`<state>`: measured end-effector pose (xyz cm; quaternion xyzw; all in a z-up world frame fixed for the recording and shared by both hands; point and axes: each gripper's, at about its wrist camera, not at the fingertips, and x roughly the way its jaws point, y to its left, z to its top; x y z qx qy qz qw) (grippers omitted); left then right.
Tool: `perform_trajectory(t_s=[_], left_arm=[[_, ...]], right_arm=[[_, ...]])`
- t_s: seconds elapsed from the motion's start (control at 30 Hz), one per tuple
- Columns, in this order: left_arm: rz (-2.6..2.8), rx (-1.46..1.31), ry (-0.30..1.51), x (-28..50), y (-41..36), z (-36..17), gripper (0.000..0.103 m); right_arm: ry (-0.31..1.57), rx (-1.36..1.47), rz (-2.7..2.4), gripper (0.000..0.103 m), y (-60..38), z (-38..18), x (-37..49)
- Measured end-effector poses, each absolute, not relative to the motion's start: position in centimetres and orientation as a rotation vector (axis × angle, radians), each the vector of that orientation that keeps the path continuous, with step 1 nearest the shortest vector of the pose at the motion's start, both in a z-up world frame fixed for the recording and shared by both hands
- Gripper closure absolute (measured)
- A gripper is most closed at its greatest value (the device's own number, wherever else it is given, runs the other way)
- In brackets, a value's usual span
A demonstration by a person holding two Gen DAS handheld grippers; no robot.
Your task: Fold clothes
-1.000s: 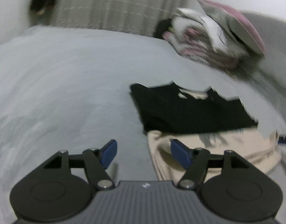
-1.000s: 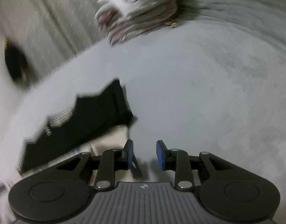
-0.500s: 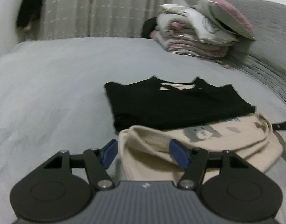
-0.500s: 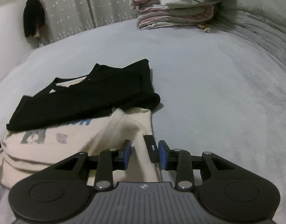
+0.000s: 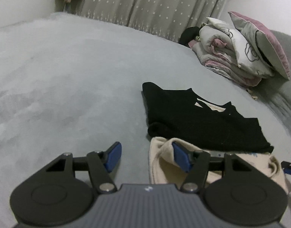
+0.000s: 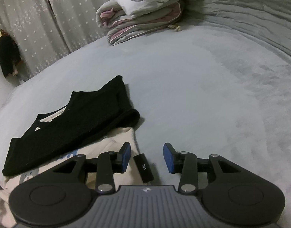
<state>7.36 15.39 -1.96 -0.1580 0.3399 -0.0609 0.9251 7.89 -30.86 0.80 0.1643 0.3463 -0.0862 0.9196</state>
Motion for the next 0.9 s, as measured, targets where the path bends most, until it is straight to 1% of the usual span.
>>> perform_trajectory(t_s=[0.13,0.23,0.3,0.47,0.57,0.73,0.9], left_arm=[[-0.154,-0.338,0.702,7.5,15.1,-1.9,0.044],[-0.175,-0.342,0.701,7.7,14.7,-1.8,0.046],[-0.193,-0.347,0.7,7.7,14.4,-1.8,0.049],[-0.22,-0.331,0.708,7.8,13.9,-2.1,0.059],[-0.214,-0.307,0.718,7.7,13.7,-1.9,0.062],[-0.202,-0.264,0.709,6.8,14.6,0.1,0.064],[-0.295,-0.22,0.698,5.4,15.5,1.7,0.065]], right_arm=[[0.692,0.355,-0.185,0.064,-31.3,1.3,7.5],[0.687,0.381,-0.176,0.064,-31.7,1.4,7.3],[0.684,0.398,-0.17,0.064,-32.1,1.5,7.2],[0.682,0.418,-0.129,0.064,-32.4,1.7,6.9],[0.695,0.38,-0.077,0.064,-31.9,1.7,7.0],[0.734,0.263,0.0,0.064,-30.1,2.3,6.7],[0.8,0.225,0.18,0.064,-28.0,3.0,6.4]])
